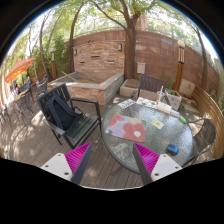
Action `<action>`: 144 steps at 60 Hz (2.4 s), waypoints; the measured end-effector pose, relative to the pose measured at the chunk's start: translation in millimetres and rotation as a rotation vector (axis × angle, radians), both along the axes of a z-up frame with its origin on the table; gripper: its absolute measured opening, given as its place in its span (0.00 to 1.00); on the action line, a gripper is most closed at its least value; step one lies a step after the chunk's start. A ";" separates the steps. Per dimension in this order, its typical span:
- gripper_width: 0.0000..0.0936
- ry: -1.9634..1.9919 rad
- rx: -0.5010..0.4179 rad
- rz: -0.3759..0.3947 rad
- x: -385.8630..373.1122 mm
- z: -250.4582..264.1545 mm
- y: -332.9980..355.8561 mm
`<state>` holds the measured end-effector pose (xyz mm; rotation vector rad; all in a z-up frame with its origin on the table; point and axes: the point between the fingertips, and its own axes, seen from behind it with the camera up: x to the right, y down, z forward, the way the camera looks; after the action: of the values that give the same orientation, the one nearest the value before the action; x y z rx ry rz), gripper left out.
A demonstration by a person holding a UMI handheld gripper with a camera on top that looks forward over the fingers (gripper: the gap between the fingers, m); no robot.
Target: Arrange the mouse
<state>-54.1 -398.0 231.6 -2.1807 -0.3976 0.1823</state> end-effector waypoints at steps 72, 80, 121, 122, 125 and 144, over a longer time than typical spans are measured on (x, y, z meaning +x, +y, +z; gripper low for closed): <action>0.86 -0.062 -0.092 -0.282 367.9 -234.4 238.7; 0.70 -0.024 -0.125 -0.296 366.2 -242.6 244.8; 0.38 0.025 0.211 -0.594 260.8 -25.3 325.6; 0.38 0.040 0.215 -0.576 247.5 -21.9 329.6; 0.38 0.077 0.225 -0.522 193.7 -18.4 340.8; 0.41 0.066 -0.029 -0.331 24.6 -197.3 353.2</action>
<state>-29.5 -44.9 34.3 -2.2263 0.0059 0.0768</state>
